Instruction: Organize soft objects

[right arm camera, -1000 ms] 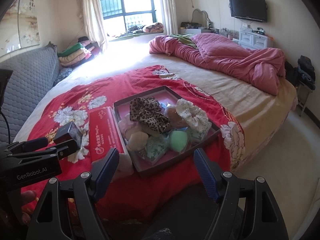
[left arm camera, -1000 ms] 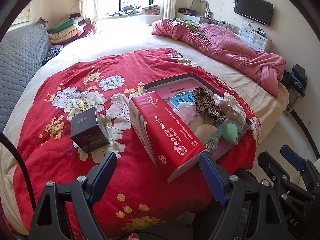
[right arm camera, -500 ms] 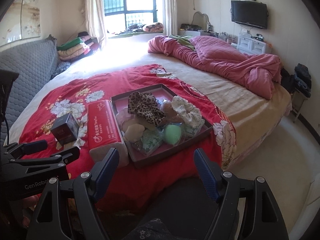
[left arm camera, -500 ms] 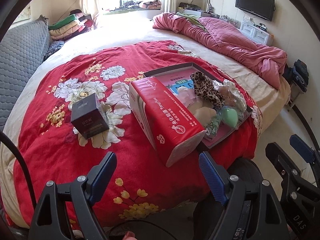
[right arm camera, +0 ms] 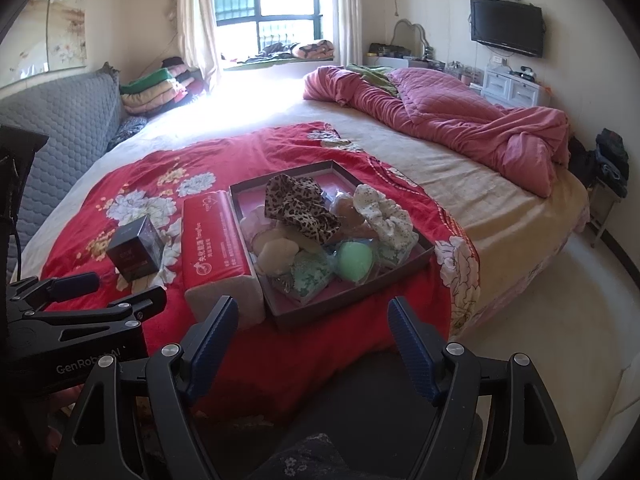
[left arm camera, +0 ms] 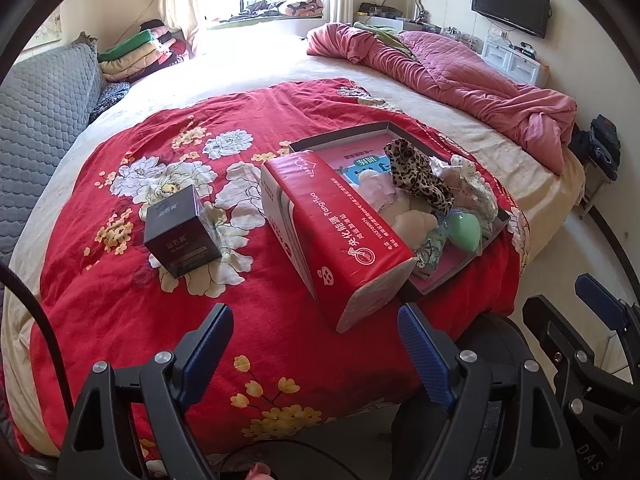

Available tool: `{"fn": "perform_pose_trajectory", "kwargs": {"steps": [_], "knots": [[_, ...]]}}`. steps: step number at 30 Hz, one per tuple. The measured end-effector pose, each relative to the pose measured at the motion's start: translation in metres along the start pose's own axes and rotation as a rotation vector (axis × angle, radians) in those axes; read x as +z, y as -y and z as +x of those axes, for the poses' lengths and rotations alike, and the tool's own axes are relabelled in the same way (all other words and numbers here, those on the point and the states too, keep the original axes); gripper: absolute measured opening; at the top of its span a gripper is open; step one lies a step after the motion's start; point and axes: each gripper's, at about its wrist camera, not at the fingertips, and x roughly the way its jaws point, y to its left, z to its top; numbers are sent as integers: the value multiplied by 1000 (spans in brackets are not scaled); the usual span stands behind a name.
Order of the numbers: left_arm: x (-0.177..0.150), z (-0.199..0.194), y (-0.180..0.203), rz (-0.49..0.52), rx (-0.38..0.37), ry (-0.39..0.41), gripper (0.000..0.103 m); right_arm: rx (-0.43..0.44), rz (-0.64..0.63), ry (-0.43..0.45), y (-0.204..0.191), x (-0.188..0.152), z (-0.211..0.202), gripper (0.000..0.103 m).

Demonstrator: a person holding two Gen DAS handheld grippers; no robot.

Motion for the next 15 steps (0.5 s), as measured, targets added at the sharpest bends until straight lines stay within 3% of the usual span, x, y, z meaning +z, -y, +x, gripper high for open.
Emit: {"fn": "perform_pose_trajectory", "kwargs": {"steps": [15], "knots": [[-2,-1,5,19,2,2,84,0,23,-33,3,-2,6,78]]}}
